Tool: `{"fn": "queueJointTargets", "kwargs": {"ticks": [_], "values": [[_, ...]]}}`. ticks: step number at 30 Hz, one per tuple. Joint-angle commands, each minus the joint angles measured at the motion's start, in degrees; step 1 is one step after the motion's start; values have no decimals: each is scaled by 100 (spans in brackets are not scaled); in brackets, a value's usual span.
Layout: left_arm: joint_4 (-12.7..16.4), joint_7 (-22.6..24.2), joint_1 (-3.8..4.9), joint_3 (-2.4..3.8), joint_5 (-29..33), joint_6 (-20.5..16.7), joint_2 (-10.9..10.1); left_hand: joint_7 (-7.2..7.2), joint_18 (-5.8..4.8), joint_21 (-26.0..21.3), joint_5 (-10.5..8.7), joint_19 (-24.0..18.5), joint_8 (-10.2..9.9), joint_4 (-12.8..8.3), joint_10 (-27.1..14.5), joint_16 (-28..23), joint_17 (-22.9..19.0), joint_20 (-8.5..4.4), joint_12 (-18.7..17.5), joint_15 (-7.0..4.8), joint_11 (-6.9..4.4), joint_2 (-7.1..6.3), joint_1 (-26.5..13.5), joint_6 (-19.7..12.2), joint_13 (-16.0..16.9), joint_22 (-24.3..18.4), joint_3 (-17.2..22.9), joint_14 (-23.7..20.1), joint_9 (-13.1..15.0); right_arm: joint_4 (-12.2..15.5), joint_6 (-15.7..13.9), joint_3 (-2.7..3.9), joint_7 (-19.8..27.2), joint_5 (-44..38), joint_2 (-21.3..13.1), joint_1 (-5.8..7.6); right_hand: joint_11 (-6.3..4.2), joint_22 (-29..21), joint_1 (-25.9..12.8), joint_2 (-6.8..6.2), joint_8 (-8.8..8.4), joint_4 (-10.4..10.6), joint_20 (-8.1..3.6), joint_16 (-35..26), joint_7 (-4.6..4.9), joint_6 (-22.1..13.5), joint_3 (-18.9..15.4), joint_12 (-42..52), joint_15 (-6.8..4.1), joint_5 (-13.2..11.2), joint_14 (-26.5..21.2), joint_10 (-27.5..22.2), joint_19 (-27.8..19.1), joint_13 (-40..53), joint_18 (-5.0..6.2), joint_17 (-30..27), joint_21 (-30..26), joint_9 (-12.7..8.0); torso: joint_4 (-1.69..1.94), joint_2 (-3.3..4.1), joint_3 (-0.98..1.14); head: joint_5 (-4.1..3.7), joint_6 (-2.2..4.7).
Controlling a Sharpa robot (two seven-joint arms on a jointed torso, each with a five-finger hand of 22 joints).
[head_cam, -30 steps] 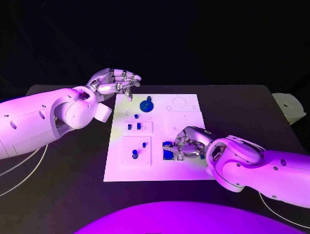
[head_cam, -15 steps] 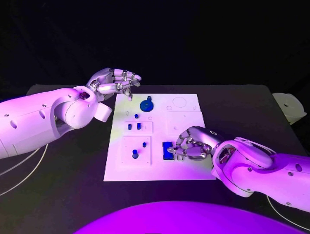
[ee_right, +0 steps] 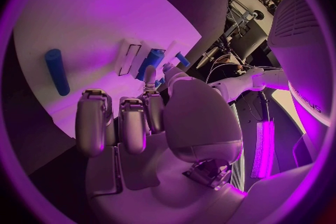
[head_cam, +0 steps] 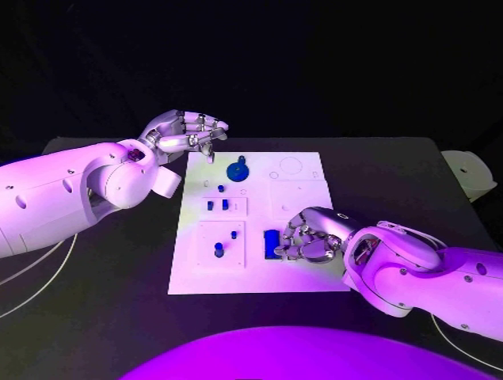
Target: Assemble the parts on the task board
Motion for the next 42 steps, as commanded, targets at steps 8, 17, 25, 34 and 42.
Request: {"fn": "queueJointTargets", "kwargs": {"ticks": [8,17,25,34,42], "values": [[11,44,3,3,32,82,15,-6,35,-28,1,-11,40,-14,-39,14,7,42,49,17,11,2,-73,-41,12,2,45,-43,14,-244,62,-2,-214,-217,219,-20,-39,703,234,-28,6,-53,-39,18,-19,-29,158,-3,-32,-31,512,13,331,477,-40,1080,-22,-37,-2,8,-1,-4,-2],[9,44,3,3,32,84,11,-6,35,-29,1,-11,41,-16,-39,14,7,42,50,17,11,3,-73,-41,12,2,47,-43,15,-223,-84,-2,-206,-282,170,-24,-41,707,243,-8,10,-38,-41,15,-20,-17,195,6,-34,-24,511,20,332,486,-41,1075,-19,-43,-4,0,-1,2,-2],[6,41,3,3,32,84,7,-6,35,-29,1,-11,41,-16,-39,14,7,42,50,17,11,3,-73,-41,12,2,47,-43,15,-8,-593,1,335,-13,-122,-8,-19,649,153,-86,-8,54,-36,-15,9,-56,180,-119,-20,-29,499,-40,311,403,-22,1017,-114,-66,-6,-3,-7,-10,10],[12,44,3,2,32,90,3,-6,35,-29,1,-11,41,-16,-39,14,7,42,50,17,11,3,-73,-41,12,2,47,-43,15,64,-255,11,505,155,-832,181,131,534,134,-228,-278,152,51,-77,188,-363,226,-458,100,-18,472,-232,259,187,10,908,-311,-226,1,-3,-18,-117,39],[55,60,3,1,32,115,-19,-6,35,-30,0,-11,43,-21,-42,14,7,42,55,17,12,-1,-79,-44,14,2,50,-45,19,181,113,-2,279,-293,-1411,188,181,553,71,-316,-365,223,95,-67,244,-448,144,-507,144,38,476,-262,263,158,5,931,-294,-264,-25,0,3,-180,36]]}}
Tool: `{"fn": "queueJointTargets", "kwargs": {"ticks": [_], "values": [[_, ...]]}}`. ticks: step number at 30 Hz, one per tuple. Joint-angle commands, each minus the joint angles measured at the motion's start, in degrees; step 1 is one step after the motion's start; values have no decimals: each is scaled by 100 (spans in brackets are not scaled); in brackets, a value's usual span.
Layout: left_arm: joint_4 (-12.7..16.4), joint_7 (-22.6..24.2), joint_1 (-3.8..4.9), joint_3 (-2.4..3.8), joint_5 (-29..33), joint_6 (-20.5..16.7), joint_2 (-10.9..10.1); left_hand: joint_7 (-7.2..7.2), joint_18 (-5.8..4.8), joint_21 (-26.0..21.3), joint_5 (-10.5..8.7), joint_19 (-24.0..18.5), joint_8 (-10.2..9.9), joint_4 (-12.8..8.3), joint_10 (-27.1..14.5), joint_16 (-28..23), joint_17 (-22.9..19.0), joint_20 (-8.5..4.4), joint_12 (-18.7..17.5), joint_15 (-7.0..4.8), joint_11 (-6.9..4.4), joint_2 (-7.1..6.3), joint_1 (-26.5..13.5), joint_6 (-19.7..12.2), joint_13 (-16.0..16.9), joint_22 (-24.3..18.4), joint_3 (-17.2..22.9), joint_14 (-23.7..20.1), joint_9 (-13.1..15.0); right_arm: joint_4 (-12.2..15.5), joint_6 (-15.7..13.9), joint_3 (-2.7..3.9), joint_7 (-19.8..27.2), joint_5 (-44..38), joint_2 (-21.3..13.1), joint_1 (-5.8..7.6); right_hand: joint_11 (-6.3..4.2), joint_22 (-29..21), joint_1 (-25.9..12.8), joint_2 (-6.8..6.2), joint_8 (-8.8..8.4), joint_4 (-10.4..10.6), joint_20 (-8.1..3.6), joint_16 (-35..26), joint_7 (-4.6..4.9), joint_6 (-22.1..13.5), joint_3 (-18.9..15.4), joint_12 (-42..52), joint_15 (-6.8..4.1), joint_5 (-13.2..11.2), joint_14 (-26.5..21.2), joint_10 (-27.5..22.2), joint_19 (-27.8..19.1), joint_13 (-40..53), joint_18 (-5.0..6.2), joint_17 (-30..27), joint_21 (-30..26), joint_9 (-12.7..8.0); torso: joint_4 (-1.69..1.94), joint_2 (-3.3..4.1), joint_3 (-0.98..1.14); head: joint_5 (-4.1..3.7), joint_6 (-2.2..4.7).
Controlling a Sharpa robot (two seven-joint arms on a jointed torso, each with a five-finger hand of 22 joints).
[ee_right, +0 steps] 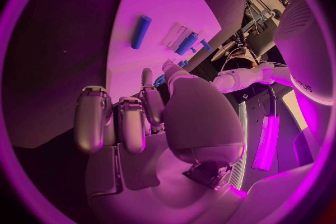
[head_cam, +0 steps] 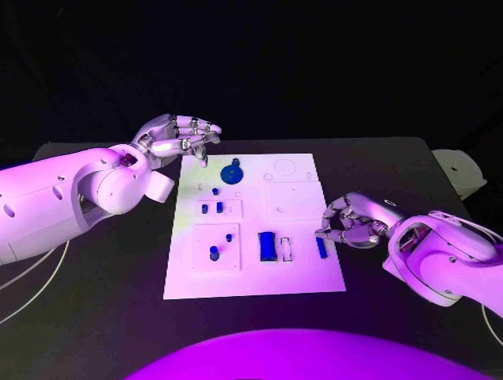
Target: Assemble the parts on the task board
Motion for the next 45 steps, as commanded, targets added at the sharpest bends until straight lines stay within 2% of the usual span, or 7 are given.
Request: {"fn": "queueJointTargets", "kwargs": {"ticks": [1,9,13,18,24,36,45], "values": [[26,59,3,4,31,103,1,-6,35,-30,0,-12,22,-5,-42,14,5,42,26,-4,12,17,-62,-44,10,2,34,-24,5,70,369,-11,-113,-345,-127,-36,32,555,-14,-52,-36,30,47,-14,-7,-56,-24,-3,53,35,468,-25,273,162,4,934,3,-14,-23,-4,13,-15,-4],[25,61,3,4,31,114,7,-6,35,-30,0,-12,22,-5,-42,14,5,42,26,-4,12,17,-62,-44,10,2,34,-24,5,82,273,-25,-400,-562,-179,-162,44,578,-53,-41,-66,76,62,-8,2,-52,-48,25,66,65,470,-6,283,182,-2,944,33,-29,-35,-12,12,-11,7],[21,62,3,3,31,118,10,-6,35,-30,0,-12,22,-5,-42,14,5,42,26,-4,12,17,-62,-44,10,2,34,-24,5,27,190,-27,-535,-595,-65,-202,46,574,-86,-38,-76,100,68,-7,4,-38,-67,35,69,85,471,3,283,188,1,946,25,-36,-13,-7,9,-19,18],[23,61,3,3,31,115,3,-6,35,-30,0,-12,22,-5,-42,14,5,42,26,-4,12,17,-62,-44,10,2,34,-24,5,-39,197,-28,-677,-624,57,-234,46,577,-115,-28,-84,116,71,-5,4,-28,-81,37,70,90,472,6,285,189,0,951,28,-40,-9,0,6,-8,20],[31,59,3,3,31,112,-10,-5,34,-32,-1,-13,24,-4,-46,14,5,43,30,-3,13,14,-74,-47,11,1,34,-27,8,-112,276,-28,-789,-643,168,-291,46,578,-125,-18,-86,119,73,-4,2,-20,-84,35,71,94,472,6,286,188,0,952,29,-42,-23,-1,-2,9,5],[43,57,4,3,31,108,-32,-5,34,-32,-1,-13,24,-4,-46,14,5,43,30,-3,13,14,-74,-47,11,1,34,-27,8,-235,435,-28,-894,-708,358,-353,42,580,-105,-19,-85,101,74,-5,-4,-4,-85,32,70,99,472,5,287,186,0,950,31,-42,-21,-1,7,29,-21],[48,56,4,3,31,105,-43,-5,34,-34,-1,-14,25,-3,-47,14,6,43,33,-2,13,15,-82,-48,12,1,36,-28,11,-348,748,-29,-941,-851,492,-379,19,595,218,-55,-122,-57,69,-4,-28,65,-5,29,52,114,472,2,292,189,0,954,40,-61,-30,-3,9,66,-33]]}}
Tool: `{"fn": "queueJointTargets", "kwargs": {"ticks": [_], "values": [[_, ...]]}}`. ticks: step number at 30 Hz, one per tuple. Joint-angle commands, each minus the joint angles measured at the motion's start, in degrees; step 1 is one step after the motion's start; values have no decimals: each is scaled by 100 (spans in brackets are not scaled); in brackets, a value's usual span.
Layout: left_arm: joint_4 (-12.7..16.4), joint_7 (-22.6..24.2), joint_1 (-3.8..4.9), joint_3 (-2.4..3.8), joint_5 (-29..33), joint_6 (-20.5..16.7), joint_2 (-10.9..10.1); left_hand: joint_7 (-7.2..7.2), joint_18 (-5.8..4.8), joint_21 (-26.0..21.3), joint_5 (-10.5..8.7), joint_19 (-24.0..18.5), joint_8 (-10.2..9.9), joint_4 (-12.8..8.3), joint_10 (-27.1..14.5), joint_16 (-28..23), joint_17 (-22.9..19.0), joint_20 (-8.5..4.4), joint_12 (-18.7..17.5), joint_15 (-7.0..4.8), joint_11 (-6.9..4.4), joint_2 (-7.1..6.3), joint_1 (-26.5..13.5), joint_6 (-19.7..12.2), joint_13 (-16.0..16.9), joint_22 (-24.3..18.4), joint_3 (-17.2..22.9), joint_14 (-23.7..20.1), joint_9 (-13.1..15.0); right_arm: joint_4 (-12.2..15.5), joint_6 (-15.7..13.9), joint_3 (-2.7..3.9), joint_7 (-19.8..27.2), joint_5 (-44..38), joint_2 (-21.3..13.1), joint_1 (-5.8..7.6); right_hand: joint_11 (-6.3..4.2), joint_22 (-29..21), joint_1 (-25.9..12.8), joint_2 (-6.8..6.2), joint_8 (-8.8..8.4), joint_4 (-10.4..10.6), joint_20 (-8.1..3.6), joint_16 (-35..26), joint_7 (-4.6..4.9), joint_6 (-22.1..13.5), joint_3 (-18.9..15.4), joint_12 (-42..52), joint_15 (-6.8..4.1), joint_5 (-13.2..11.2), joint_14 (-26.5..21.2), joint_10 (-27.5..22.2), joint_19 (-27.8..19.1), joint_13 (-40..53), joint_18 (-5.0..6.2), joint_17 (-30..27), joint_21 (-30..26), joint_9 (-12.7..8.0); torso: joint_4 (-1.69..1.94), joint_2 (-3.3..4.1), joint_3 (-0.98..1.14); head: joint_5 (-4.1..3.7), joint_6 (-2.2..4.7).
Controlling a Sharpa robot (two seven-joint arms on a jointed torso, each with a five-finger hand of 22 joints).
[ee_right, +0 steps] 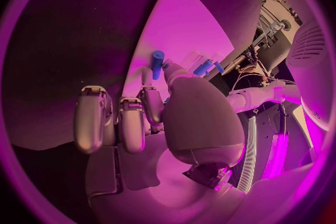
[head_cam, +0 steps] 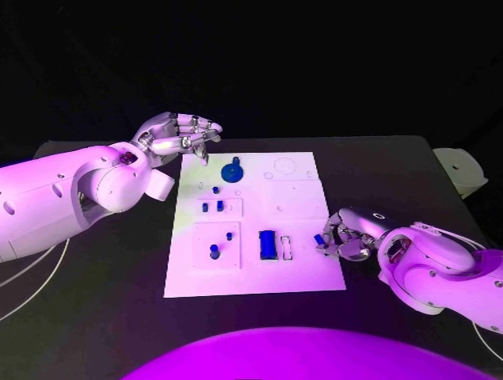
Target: Assemble the parts on the task board
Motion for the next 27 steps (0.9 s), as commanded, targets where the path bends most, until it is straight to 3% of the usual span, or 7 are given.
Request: {"fn": "queueJointTargets", "kwargs": {"ticks": [1,12,18,27], "values": [[18,53,2,4,31,79,0,-5,34,-33,-1,-14,25,-3,-35,14,9,43,33,-2,0,-2,-54,-48,9,1,36,-28,5,-42,433,-18,-114,-222,44,-30,-5,597,120,-9,-33,-64,34,3,-7,46,35,36,29,8,494,25,285,195,-2,964,42,-27,-12,-1,3,35,-11],[24,54,2,4,31,73,-10,-5,34,-33,-1,-14,25,-3,-35,14,9,43,33,-2,0,-2,-54,-48,9,1,36,-28,5,-64,694,-19,-321,-702,132,-40,-37,676,647,-43,-118,-376,8,38,-37,154,505,59,1,-4,508,27,311,221,-25,1032,140,-97,-3,-2,1,31,-17],[25,54,2,4,31,73,-12,-5,35,-35,0,-14,27,-4,-36,15,9,43,35,-2,0,-1,-58,-49,10,1,40,-29,7,-3,419,-19,-384,-741,133,-42,-77,695,709,85,-137,-493,-17,47,-84,245,1099,76,-30,146,512,46,320,237,-27,1052,151,-116,0,-2,0,29,-17],[25,54,2,4,31,66,-11,-5,35,-35,0,-14,27,-4,-36,15,9,43,35,-2,0,-1,-58,-49,10,1,40,-29,7,239,-30,-11,-419,-610,71,-27,-94,725,281,-24,-35,-747,-41,57,-102,220,1885,100,-48,533,517,99,333,260,-33,1073,165,45,3,-4,-5,31,-17]]}}
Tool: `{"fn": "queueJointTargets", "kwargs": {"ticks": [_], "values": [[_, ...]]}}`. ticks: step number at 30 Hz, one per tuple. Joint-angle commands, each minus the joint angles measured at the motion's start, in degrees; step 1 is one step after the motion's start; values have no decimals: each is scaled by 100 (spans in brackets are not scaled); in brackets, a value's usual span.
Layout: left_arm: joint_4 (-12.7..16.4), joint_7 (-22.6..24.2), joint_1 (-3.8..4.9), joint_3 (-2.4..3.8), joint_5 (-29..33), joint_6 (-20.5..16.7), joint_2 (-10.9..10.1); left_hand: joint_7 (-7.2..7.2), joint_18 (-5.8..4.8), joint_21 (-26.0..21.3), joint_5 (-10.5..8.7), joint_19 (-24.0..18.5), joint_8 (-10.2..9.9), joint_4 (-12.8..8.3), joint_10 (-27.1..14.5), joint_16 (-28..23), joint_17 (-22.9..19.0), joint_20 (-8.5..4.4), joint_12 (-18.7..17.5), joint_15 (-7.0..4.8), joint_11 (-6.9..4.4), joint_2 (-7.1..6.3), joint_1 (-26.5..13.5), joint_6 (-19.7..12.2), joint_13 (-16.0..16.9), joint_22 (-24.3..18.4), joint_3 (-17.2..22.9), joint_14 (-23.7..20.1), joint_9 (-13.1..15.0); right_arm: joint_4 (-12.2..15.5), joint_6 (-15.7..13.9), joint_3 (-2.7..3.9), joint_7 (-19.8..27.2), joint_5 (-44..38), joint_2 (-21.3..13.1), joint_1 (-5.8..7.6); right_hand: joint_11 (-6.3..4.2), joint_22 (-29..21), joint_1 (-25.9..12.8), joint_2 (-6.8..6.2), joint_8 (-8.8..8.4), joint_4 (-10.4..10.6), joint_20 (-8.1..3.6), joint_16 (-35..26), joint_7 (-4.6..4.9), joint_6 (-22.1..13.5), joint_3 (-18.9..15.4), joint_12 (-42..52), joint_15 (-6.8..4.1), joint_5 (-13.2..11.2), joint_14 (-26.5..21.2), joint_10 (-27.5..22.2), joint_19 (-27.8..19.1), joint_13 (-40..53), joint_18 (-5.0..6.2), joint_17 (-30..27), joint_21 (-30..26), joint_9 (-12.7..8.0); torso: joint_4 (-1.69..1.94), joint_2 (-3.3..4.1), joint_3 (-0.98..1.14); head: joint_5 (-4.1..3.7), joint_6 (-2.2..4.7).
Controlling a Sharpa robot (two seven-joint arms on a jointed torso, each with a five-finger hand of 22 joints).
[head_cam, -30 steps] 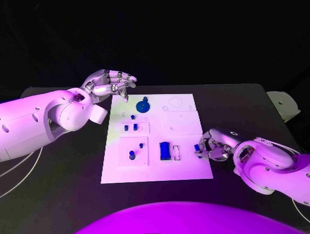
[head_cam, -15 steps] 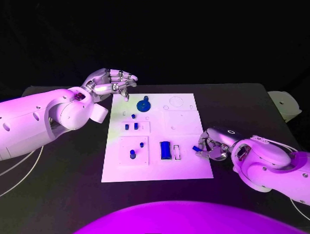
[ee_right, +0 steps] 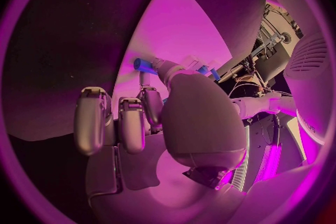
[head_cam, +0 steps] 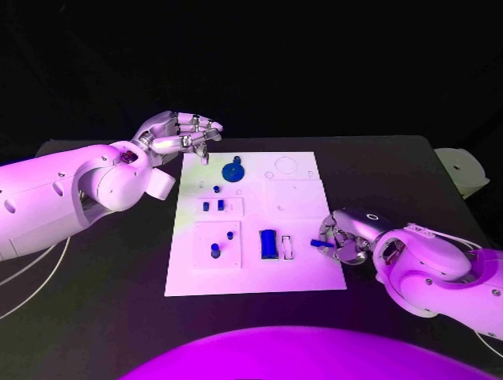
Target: Assemble the parts on the task board
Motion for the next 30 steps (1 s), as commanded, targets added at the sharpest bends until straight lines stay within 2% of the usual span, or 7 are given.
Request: {"fn": "queueJointTargets", "kwargs": {"ticks": [1,10,17,26,29,30], "values": [[16,55,3,4,31,66,7,-5,35,-35,0,-14,27,-4,-28,15,5,43,35,-2,-8,-1,-59,-49,7,1,40,-29,8,105,-227,-4,-183,30,-17,-1,-22,730,-161,-13,93,-419,-42,38,-27,18,478,33,-48,75,518,30,334,261,-34,1080,30,115,4,3,-6,-1,0],[18,54,3,4,31,67,13,-5,35,-35,0,-14,27,-4,-28,15,5,43,35,-2,-8,-1,-59,-49,7,1,40,-29,8,327,-532,11,-169,388,41,117,-18,742,-468,-63,129,-422,-41,43,-24,9,604,43,-46,88,520,47,340,271,-36,1091,36,176,5,4,-10,-8,0],[23,54,4,4,31,68,6,-5,35,-35,0,-14,27,-4,-28,15,5,43,35,-2,-8,-1,-59,-49,7,1,40,-29,8,278,-574,13,-132,728,254,143,-17,741,-632,-111,138,-404,-41,45,-24,14,624,39,-45,52,521,48,340,270,-35,1094,28,194,-2,8,-4,-4,0],[31,54,4,4,31,78,16,-5,35,-35,0,-14,27,-4,-28,15,5,43,35,-2,-8,-1,-59,-49,7,1,40,-29,8,69,-395,12,-81,1220,596,121,-26,747,-910,-154,178,-317,-43,51,-38,80,597,54,-50,34,524,60,344,284,-35,1105,26,225,1,11,2,6,0],[30,54,4,4,31,78,16,-5,35,-35,0,-14,27,-4,-28,15,5,43,35,-2,-8,-1,-59,-49,7,1,40,-29,8,11,-323,11,-75,1296,670,101,-40,758,-1079,-175,211,-259,-54,54,-54,111,528,59,-62,290,525,68,349,290,-37,1112,36,252,-6,8,3,15,0],[30,53,4,4,31,78,16,-5,35,-35,0,-14,27,-4,-28,15,5,43,35,-2,-8,-1,-59,-49,7,1,40,-29,8,-2,-302,11,-73,1315,692,96,-42,758,-1102,-172,222,-250,-56,56,-58,124,515,59,-64,301,526,68,349,290,-37,1115,35,260,-8,6,3,17,0]]}}
